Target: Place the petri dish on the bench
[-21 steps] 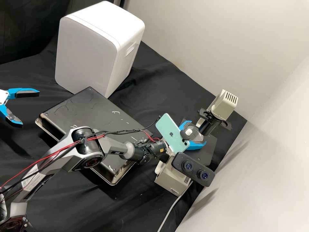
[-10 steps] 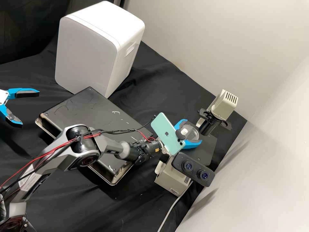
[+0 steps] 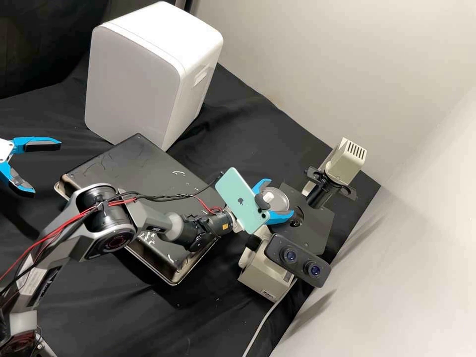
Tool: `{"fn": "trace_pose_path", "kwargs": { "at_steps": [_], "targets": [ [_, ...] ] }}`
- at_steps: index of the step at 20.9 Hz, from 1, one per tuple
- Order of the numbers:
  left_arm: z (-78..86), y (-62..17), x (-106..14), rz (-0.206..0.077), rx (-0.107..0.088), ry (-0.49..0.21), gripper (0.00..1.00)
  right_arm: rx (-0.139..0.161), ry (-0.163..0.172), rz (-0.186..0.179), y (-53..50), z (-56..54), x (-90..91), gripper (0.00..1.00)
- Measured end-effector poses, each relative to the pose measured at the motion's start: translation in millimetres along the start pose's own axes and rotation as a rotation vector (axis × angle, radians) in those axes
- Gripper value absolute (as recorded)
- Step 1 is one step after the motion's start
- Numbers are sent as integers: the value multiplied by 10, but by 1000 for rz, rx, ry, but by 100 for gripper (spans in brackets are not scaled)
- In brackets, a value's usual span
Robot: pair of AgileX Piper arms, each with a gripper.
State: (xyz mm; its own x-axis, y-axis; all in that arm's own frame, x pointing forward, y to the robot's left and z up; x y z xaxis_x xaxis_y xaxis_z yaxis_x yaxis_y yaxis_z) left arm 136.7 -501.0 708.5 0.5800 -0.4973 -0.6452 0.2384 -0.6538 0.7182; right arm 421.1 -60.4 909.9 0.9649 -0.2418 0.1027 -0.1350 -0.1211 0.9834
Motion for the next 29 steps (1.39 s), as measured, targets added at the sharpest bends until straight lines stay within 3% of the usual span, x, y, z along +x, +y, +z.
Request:
{"fn": "trace_pose_path", "kwargs": {
  "at_steps": [10, 14, 20, 24, 26, 29],
  "targets": [
    [-5, -15, 5, -8, -4, 1, 100, 2, 7, 3, -16, 15, -26, 0],
    [-5, -15, 6, -9, -4, 1, 100, 18, 21, -16, -53, -54, -137, 0],
    [-5, -15, 6, -9, -4, 1, 100, 36, 89, -70, -169, -308, -373, 0],
    [-5, -15, 6, -9, -4, 1, 100, 58, 120, -135, -332, -461, -517, 0],
    [-6, -18, 6, -10, -5, 2, 100, 87, 140, -156, -394, -556, -575, 0],
    [-13, -29, 16, -17, -9, 3, 100, 96, 163, -191, -506, -658, -650, 0]
  ]
}}
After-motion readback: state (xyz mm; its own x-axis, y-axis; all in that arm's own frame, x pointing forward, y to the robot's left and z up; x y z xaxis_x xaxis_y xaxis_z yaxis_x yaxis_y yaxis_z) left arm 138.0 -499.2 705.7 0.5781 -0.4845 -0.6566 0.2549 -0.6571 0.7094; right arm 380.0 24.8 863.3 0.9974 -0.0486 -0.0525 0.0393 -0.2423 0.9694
